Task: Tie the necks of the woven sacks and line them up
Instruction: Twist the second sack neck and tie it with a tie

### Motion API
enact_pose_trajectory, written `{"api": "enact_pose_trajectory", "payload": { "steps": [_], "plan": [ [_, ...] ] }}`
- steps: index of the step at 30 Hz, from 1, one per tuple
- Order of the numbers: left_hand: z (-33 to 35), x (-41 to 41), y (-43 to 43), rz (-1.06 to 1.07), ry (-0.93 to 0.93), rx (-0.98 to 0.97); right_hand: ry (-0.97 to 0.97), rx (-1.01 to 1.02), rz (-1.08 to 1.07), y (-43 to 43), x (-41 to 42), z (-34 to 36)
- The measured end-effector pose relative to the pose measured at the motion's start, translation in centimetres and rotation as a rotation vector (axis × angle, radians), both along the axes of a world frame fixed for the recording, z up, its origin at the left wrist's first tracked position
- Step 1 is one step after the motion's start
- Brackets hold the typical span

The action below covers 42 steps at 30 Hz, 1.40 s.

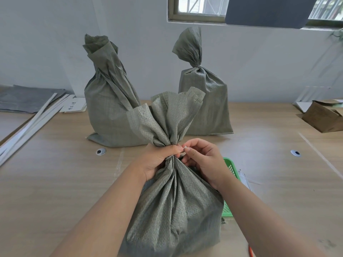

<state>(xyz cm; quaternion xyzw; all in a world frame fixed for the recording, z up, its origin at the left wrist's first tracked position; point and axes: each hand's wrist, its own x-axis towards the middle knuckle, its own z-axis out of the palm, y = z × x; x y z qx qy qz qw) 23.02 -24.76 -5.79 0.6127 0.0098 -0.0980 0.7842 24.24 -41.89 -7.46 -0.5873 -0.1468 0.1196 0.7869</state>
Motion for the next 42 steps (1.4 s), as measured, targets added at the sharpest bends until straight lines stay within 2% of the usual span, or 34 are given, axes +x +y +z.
{"api": "enact_pose_trajectory", "payload": {
  "steps": [9, 25, 42],
  "plan": [
    [0.28, 0.11, -0.35, 0.026, 0.025, 0.039, -0.16, -0.141, -0.082, 0.4, -0.31, -0.04],
    [0.59, 0.54, -0.58, 0.027, 0.05, 0.12, -0.203, -0.222, -0.156, 0.54, -0.52, -0.09],
    [0.87, 0.36, -0.33, 0.042, 0.1, 0.06, -0.338, -0.34, -0.226, 0.46, -0.7, -0.13]
  ]
}}
